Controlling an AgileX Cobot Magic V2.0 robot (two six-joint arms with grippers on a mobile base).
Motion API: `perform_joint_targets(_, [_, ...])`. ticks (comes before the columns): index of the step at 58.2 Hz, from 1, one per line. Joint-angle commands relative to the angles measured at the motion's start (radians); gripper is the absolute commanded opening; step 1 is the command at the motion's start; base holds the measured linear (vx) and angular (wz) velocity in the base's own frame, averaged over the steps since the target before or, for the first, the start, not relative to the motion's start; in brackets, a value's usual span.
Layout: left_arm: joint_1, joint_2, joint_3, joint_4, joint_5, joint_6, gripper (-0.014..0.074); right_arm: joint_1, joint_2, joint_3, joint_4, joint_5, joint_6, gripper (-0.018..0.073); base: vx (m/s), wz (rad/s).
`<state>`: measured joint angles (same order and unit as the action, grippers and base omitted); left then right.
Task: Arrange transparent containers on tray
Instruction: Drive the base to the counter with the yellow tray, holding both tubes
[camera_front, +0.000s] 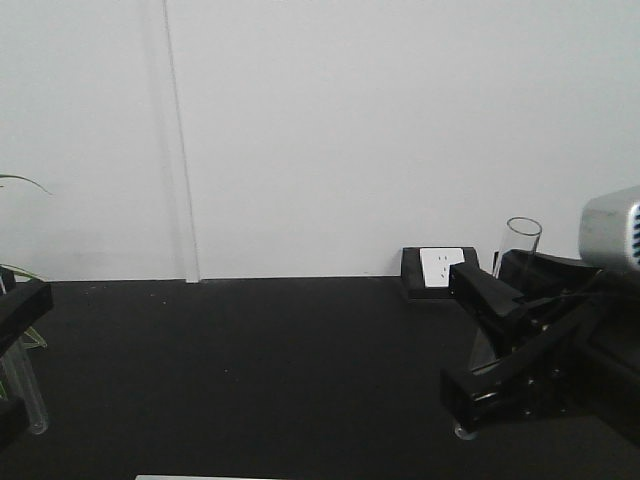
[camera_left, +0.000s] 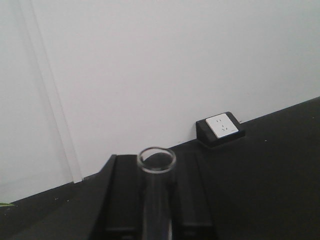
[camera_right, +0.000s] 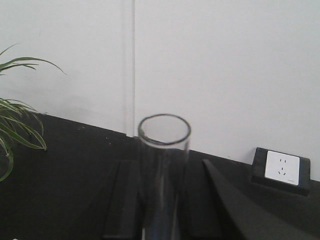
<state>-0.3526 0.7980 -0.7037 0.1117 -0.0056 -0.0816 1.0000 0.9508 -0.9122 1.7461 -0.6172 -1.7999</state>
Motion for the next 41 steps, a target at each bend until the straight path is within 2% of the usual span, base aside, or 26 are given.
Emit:
perform_joint_targets(1, [-0.006,-0.006,-0.034,-0.009,-0.083,-0.002,0.0083,-0.004,-0.012,-0.037,0.025,0.022,-0.016,0.017,0.0,0.0])
perform_joint_targets(41, [-0.006,-0.006,-0.034,-0.009,-0.084,-0.002,0.0083,-0.004,-0.01,-0.037,0.025,0.023,-0.016,0.017,0.0,0.0])
